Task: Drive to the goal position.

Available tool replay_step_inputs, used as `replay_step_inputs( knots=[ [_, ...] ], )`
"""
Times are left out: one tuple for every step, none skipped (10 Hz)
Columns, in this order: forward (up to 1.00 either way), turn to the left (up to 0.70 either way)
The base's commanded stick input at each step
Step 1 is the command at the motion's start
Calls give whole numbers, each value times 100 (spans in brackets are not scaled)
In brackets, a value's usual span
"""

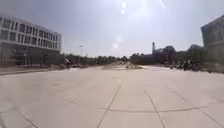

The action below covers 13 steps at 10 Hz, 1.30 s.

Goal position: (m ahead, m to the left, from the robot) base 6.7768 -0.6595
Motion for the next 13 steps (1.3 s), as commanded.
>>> replay_step_inputs(
  knots=[
    [70, 0],
    [70, 0],
    [70, 0],
    [70, 0],
    [70, 0],
    [70, 0],
    [70, 0],
    [70, 0],
    [70, 0],
    [70, 0],
    [70, 0],
    [70, 0],
    [70, 0]
  ],
)
